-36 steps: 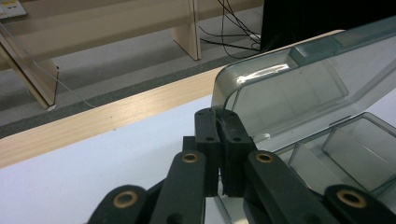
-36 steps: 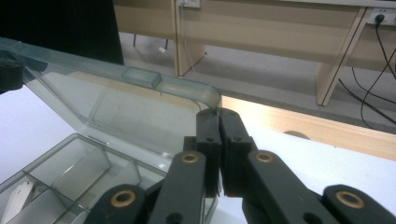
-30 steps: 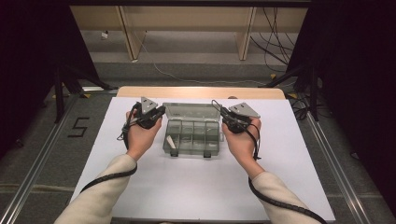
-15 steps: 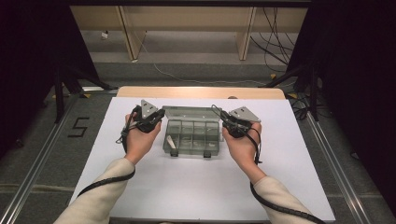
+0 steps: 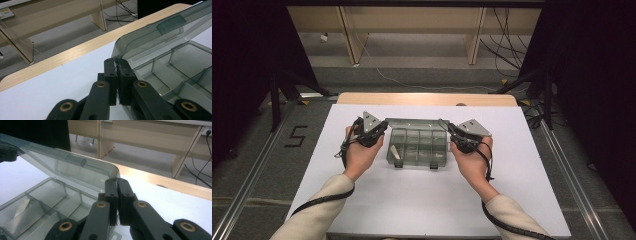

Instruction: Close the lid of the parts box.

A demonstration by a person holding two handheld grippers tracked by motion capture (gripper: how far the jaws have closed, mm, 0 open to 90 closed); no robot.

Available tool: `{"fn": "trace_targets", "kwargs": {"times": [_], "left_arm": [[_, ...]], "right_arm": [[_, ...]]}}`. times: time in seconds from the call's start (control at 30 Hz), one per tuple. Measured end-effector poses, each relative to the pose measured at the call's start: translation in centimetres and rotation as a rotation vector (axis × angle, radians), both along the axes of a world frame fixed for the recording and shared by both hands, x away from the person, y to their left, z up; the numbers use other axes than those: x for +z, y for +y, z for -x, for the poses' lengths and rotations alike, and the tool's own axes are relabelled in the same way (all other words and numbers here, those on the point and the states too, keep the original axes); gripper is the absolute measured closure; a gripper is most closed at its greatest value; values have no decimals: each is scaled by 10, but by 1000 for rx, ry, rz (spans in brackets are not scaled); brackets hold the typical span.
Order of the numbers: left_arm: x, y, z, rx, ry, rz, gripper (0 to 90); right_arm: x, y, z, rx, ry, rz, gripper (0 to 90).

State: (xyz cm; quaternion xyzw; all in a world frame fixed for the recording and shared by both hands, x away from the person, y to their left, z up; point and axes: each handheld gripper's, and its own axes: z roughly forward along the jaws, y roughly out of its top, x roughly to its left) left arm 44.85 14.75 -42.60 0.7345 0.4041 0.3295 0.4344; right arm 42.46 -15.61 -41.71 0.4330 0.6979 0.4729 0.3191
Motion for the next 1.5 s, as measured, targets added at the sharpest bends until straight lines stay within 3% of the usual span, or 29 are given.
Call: {"fn": "trace_targets", "kwargs": {"times": [0.5, 0.57, 0.6, 0.73, 0.77, 0.87, 1.03, 1.17, 1.2, 1.27, 1.33, 1.4, 1.5], "left_arm": [[-6, 3, 10, -29, 38, 1, 855], [-8, 4, 13, -33, 44, -6, 853], [-8, 4, 14, -37, 48, -8, 848], [-10, 5, 19, -49, 59, -23, 826], [-10, 7, 20, -50, 60, -43, 825], [-11, 7, 22, -49, 66, -28, 820], [-12, 7, 24, -67, 106, -5, 804], [-12, 7, 25, -67, 124, 1, 748], [-12, 7, 25, -62, 118, -8, 733], [-12, 8, 24, -68, 139, -35, 669], [-15, 6, 24, -61, 124, -32, 602], [-15, 7, 25, -63, 122, -68, 555], [-16, 6, 27, -61, 119, -58, 518]], "right_arm": [[-6, -1, 9, 13, 6, 15, 865], [-6, -2, 11, 18, 14, 26, 862], [-7, -2, 13, 28, 34, 8, 859], [-9, -3, 15, 36, 38, 10, 841], [-10, -3, 16, 36, 54, 6, 838], [-11, -4, 17, 52, 48, 14, 821], [-13, -4, 18, 56, 83, 16, 782], [-16, -5, 19, 87, 88, 18, 725], [-16, -6, 20, 95, 114, 17, 711], [-16, -8, 22, 98, 118, 28, 680], [-17, -8, 23, 107, 137, 26, 651], [-18, -11, 24, 111, 125, 41, 627], [-20, -13, 24, 122, 124, 49, 595]]}}
